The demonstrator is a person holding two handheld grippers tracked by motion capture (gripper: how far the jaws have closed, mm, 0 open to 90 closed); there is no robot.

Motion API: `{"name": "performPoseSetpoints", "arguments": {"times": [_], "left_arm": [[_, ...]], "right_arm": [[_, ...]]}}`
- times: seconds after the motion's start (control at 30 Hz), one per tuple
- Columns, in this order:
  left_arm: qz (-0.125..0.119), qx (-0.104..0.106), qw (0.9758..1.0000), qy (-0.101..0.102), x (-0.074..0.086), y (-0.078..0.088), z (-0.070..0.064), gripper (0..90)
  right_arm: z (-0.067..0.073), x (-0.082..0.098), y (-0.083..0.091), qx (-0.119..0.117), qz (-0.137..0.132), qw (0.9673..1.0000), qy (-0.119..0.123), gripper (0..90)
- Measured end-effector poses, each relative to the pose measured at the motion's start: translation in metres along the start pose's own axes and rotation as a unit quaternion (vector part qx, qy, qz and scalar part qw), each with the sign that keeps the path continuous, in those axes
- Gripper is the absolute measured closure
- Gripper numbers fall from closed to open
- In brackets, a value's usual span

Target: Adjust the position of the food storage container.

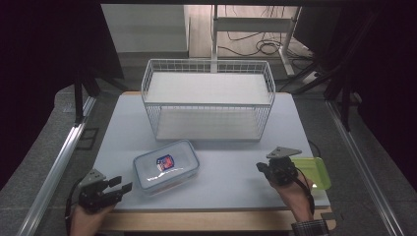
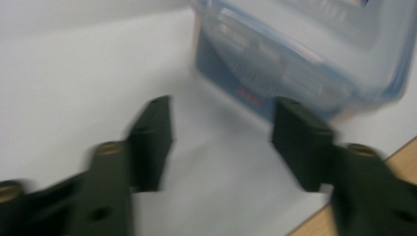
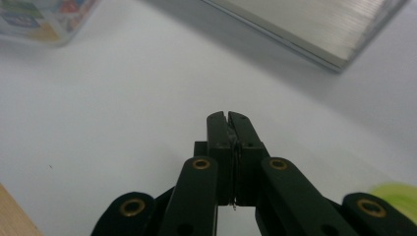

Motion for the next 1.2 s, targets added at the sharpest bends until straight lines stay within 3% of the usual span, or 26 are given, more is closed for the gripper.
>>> {"name": "performPoseSetpoints", "arguments": {"times": [0.1,0.17,0.2,0.47,0.53,1.0,1.2], "left_arm": [[-0.002,-0.002,1.0,0.007,-0.007,-0.01,0.003,72.3],[-0.003,0.0,1.0,0.002,-0.012,-0.017,0.004,79.5],[-0.005,-0.008,0.9999,-0.004,-0.015,-0.02,0.004,82.6],[0.003,-0.022,0.9998,-0.003,-0.022,-0.039,0.011,86.7],[0.011,-0.02,0.9997,-0.011,-0.024,-0.046,0.009,86.7],[0.024,0.009,0.999,-0.037,-0.04,-0.089,-0.014,86.0],[0.03,0.027,0.9982,-0.044,-0.045,-0.104,-0.025,86.1]], "right_arm": [[0.007,-0.006,-0.009,-0.01,-0.01,0.9998,0.012,88.3],[0.013,-0.01,-0.016,-0.017,-0.018,0.9996,0.016,87.9],[0.016,-0.013,-0.02,-0.019,-0.022,0.9994,0.019,87.9],[0.037,-0.028,-0.048,-0.041,-0.023,0.9983,0.035,87.7],[0.041,-0.031,-0.054,-0.046,-0.021,0.9981,0.036,87.4],[0.052,-0.038,-0.095,-0.069,-0.015,0.9972,0.025,86.3],[0.048,-0.033,-0.095,-0.065,0.0,0.9975,0.028,86.7]]}}
Point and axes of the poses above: each handheld gripper's, and its own axes: y roughly backward along the jaws, x roughly out of its underside, z roughly to its left, the point moved 1 cm from there along -y, roughly forward along the jaws, and after that the axes turned 13 degrees about -z, right-handed, at the moved point
